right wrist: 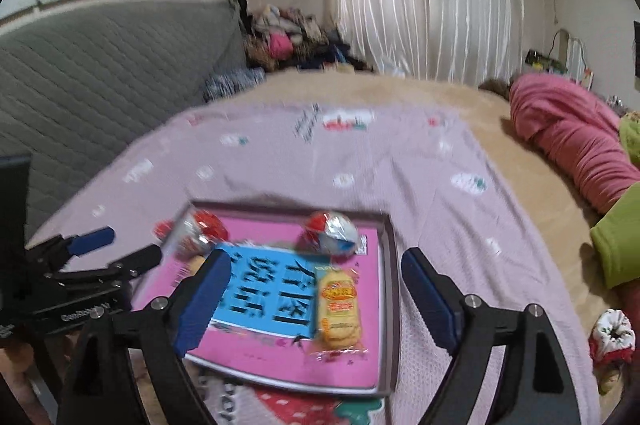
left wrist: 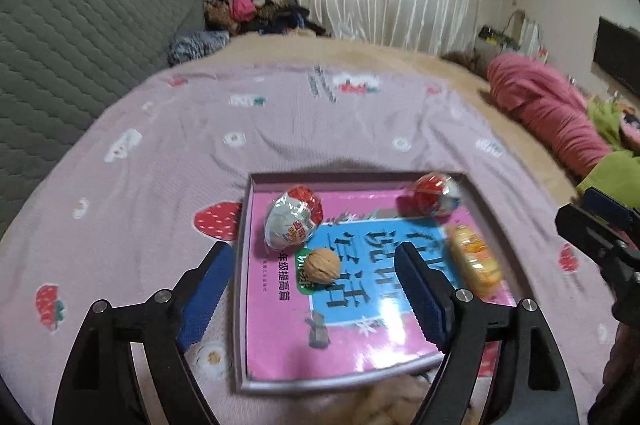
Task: Organize objects
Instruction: 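Open both tools to release the walnut ball and yellow packet, then withdraw both tools from the tray toward the remaining snacks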
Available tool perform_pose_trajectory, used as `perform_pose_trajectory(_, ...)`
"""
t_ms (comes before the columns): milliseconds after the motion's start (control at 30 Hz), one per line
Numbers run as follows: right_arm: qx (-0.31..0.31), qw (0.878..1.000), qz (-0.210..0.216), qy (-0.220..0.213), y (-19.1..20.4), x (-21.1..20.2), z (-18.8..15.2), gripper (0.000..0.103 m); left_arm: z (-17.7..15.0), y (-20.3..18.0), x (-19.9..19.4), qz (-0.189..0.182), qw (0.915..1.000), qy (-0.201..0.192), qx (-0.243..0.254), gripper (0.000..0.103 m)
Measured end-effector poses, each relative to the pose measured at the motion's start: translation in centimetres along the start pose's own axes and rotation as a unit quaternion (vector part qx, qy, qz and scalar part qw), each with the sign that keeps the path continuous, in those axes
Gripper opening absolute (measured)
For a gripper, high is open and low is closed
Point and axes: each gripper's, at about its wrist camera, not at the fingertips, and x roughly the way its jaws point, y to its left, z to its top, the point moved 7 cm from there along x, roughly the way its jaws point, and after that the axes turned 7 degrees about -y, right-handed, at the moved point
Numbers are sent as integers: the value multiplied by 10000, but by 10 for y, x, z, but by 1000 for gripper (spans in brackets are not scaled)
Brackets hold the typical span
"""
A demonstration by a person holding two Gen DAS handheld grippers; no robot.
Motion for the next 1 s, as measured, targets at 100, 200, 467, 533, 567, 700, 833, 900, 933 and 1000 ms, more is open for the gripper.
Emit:
perform_pose_trajectory(100,-148,9991,-48,-394,8,-44,1,94,-2,4,-41,-42,9995,-283,-141,84)
perform_pose_trajectory(200,-197,9983,-141,-531,9,-81,-12,94,-12,5,-78,-137,9992,-309,-204,85)
perform_pose_trajectory(467,-179,9988,-137,-444,19,-148,7,96,-21,-3,-151,-112,9997,-118,-205,85)
perform_pose_trajectory(533,-192,9983,-196,-507,19,-168,13,97,-20,-7,-168,-81,9997,-169,-162,85)
perform_pose_trajectory(567,-188,9982,-218,-523,18,-177,13,97,-19,-9,-182,-95,9996,-218,-166,85)
perform_pose_trajectory(700,-213,9980,-303,-510,14,-209,9,97,-18,-14,-217,-92,9991,-319,-255,85)
perform_pose_trajectory(833,-209,9978,-288,-554,14,-240,4,97,-19,-21,-251,-71,9986,-440,-283,85)
perform_pose_trajectory(900,-219,9977,-294,-568,15,-253,0,98,-21,-25,-265,-65,9983,-494,-294,85)
perform_pose_trajectory(933,-215,9977,-305,-563,14,-258,-2,98,-23,-26,-271,-50,9982,-519,-284,85)
perform_pose_trajectory(1000,-193,9978,-295,-556,14,-268,-6,99,-27,-29,-279,-20,9985,-488,-244,85)
